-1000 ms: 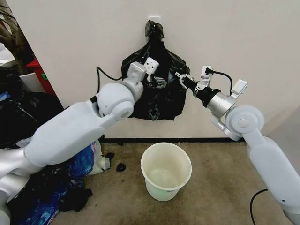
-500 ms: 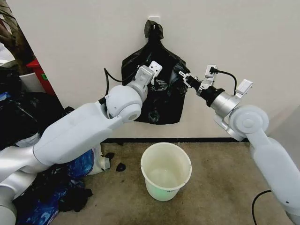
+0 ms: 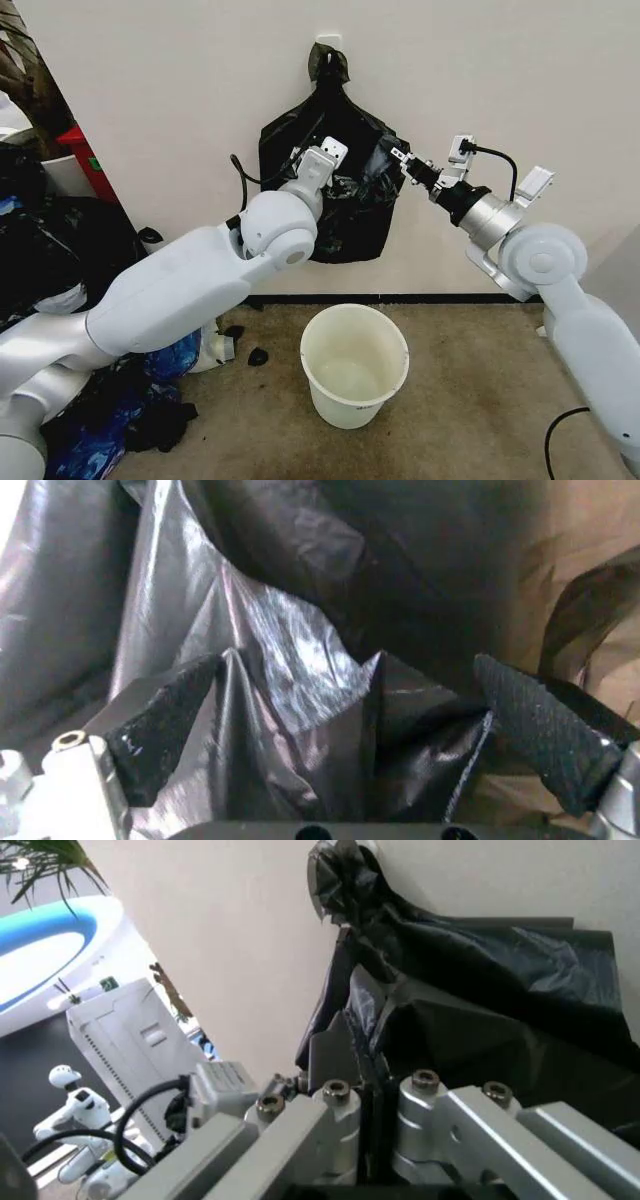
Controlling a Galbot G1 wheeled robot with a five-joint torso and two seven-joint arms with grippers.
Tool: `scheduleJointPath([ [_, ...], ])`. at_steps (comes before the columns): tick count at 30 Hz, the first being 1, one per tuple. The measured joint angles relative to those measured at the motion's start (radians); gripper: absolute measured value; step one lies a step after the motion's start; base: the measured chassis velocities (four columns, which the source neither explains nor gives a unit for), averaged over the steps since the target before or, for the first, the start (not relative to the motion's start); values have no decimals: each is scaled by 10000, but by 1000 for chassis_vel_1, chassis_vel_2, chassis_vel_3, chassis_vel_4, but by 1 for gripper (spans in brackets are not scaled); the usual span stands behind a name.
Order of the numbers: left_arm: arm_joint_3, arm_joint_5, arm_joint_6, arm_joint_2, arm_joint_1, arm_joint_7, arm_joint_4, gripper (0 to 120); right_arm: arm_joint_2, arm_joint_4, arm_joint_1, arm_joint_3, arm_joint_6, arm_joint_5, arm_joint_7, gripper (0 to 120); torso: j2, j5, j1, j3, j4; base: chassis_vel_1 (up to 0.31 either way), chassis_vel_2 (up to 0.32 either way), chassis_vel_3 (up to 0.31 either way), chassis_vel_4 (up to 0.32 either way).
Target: Place the garbage bag over the trash bin.
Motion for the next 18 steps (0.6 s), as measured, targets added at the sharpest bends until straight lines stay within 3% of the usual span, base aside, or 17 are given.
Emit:
scheduleJointPath([
  [9, 123, -502, -12, -157, 206, -535, 200, 98, 7, 87, -68, 27, 17, 67, -12, 0, 0, -1, 0, 0, 0, 0, 0, 0, 0],
  [12, 121, -497, -15, -151, 256, -567, 304, 92, 7, 107, -93, 41, 25, 83, -35, 0, 0, 0, 0, 0, 1, 0, 0, 0, 0],
  [18, 41, -296, -19, -102, 373, -509, 518, 66, 16, 110, -148, 79, 46, 93, -75, 0, 0, -2, 0, 0, 1, 0, 0, 0, 0],
])
